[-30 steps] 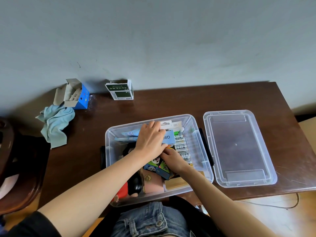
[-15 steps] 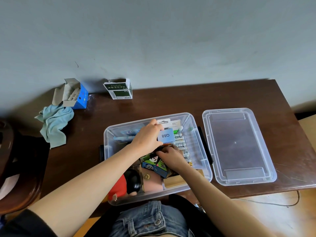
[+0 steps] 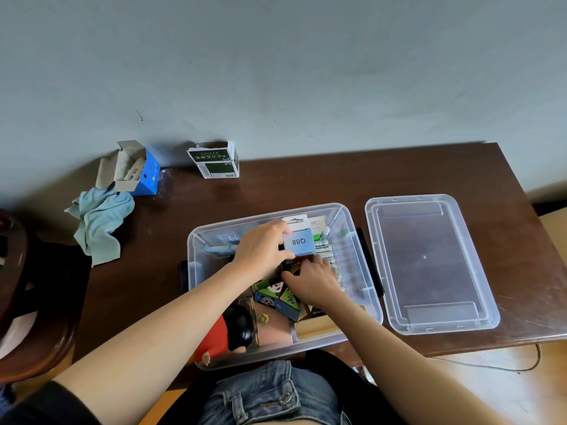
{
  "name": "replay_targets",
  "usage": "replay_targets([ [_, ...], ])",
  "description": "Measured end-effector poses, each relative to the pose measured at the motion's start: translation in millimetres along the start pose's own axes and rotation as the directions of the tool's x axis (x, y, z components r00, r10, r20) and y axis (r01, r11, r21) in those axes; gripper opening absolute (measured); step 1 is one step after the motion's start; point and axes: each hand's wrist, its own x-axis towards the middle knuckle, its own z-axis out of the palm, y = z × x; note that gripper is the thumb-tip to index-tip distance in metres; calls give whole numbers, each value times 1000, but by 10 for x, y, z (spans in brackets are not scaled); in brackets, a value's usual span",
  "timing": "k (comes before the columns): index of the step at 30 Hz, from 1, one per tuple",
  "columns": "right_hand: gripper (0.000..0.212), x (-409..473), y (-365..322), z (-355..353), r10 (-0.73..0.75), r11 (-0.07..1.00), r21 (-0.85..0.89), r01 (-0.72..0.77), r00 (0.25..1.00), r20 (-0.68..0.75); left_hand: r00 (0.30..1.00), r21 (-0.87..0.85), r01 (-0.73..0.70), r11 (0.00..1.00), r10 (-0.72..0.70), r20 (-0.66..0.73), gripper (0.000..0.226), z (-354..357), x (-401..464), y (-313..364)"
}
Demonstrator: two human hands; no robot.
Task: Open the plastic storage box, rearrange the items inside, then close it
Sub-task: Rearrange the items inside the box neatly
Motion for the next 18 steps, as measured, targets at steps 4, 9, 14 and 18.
replay_targets([
  [4,53,-9,4,29,3,991,135,-8,999,41,998,-117,51,992,-45,52,44,14,-6,-47],
  [9,50,-23,101,27,-30,944,331,-5,994,103,981,-249,60,967,-12,193,45,-71,10,-141],
  [14,47,-7,249,-177,45,906,423,-21,998,-48,995,-165,71,984,-57,86,32,-153,-157,-329],
  [18,60,41,156,-280,46,916,400,17,988,-147,1000,25,11,1000,-12,11,24,-125,-324,-444],
])
